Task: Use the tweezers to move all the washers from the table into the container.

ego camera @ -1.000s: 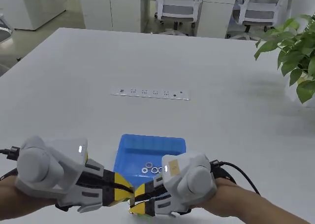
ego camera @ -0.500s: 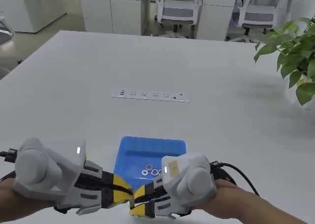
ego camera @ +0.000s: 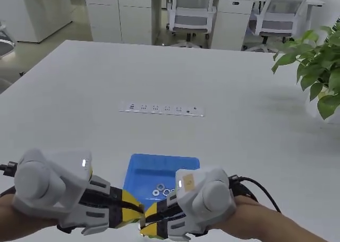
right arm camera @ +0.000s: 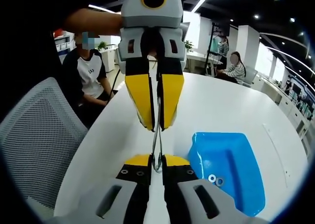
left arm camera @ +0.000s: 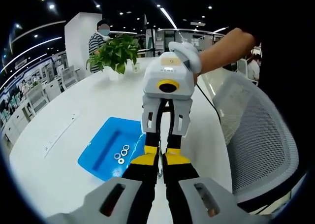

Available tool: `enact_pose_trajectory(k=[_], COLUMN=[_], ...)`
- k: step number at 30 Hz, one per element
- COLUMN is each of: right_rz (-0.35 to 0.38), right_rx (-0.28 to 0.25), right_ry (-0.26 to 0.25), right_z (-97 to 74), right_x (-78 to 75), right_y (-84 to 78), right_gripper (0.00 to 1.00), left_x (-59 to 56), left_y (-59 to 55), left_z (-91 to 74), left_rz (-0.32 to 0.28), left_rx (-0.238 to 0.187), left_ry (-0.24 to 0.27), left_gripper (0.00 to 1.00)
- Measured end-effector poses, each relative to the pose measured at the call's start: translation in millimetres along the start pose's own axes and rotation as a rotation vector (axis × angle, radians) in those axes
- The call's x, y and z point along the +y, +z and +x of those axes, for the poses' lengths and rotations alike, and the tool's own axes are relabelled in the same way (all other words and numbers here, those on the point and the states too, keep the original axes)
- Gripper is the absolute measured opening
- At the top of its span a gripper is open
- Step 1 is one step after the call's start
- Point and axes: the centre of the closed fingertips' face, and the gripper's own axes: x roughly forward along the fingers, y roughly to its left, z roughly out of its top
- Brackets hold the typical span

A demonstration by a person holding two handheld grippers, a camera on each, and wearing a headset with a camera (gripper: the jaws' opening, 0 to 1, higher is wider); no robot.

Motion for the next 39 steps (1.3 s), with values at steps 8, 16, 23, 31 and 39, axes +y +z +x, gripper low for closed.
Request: enact_pose_trajectory(k=[8,16,23,31,39], right_rz=[-0.010,-0.019,-0.011,-0.014,-0.039], right_rx=[-0.002,-0.016,-0.029,-0.039,-0.040], right_ry=[-0.005,-0.025,-0.043,-0.067,-0.080], right_z=[-5.9,-15.7,-21.8,-27.0,-25.9], right_x=[-5.4,-16.8,-29.8,-48.3,-65.3], right_y=[12.7,27.1,34.7,39.3,36.7], right_gripper=[0.09,0.09,0.09,0.09,0.09], left_x=[4.3,7.1,13.9,17.1,21.0], left_y=[-1.5,-8.2,-10.3,-8.5,-8.2], left_z=[-5.3,-9.5,-15.5,-21.0,-24.9], left_rz=[-0.023,-0.062,-0.114,-0.135,-0.171], left_rx=[-0.007,-0.018,-0.056,-0.083,-0.107], left_ry=[0.028,0.054,0.100,0.137,0.170], left_gripper=[0.24,0.37,0.55,0.66,0.80])
